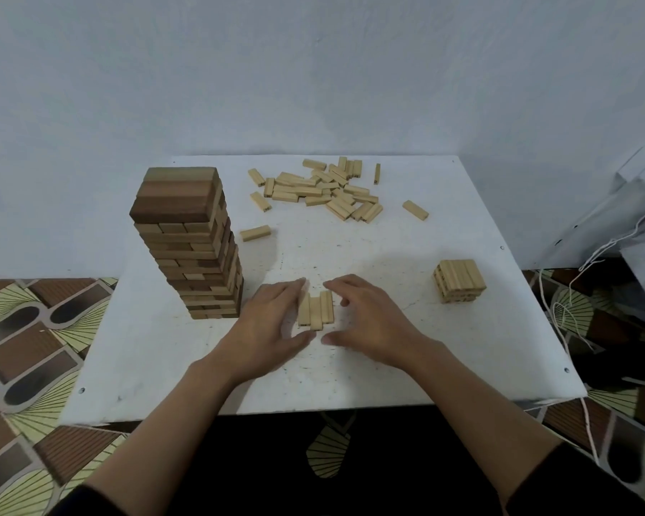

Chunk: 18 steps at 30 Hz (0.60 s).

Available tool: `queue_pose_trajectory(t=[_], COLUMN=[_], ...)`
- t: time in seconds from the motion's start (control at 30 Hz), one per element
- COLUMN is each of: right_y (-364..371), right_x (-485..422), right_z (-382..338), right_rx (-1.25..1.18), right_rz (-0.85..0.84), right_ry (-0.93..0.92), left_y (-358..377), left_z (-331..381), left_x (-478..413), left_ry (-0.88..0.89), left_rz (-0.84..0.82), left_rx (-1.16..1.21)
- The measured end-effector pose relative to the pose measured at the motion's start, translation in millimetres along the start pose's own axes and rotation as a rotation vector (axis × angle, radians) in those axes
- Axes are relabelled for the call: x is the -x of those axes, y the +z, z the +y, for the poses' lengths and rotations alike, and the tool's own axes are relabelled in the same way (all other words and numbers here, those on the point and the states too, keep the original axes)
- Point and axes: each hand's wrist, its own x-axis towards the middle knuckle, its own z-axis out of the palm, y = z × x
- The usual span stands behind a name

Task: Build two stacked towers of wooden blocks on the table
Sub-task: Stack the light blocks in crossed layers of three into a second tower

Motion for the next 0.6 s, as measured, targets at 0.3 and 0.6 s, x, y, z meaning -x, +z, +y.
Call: queue_pose_trajectory(t=[0.3, 0.6], right_y=[4, -9], right_x=[-13, -26], right_z=[1, -1], right_rx=[-0.006, -0.017], right_rz=[0.013, -0.161], right_ry=[-0.073, -0.105], left_y=[-5, -10], left_z=[4, 3], left_x=[-10, -14], left_ry=[-0.011, 0.021], left_rz=[0.012, -0.044], left_rx=[0.079, 0.166])
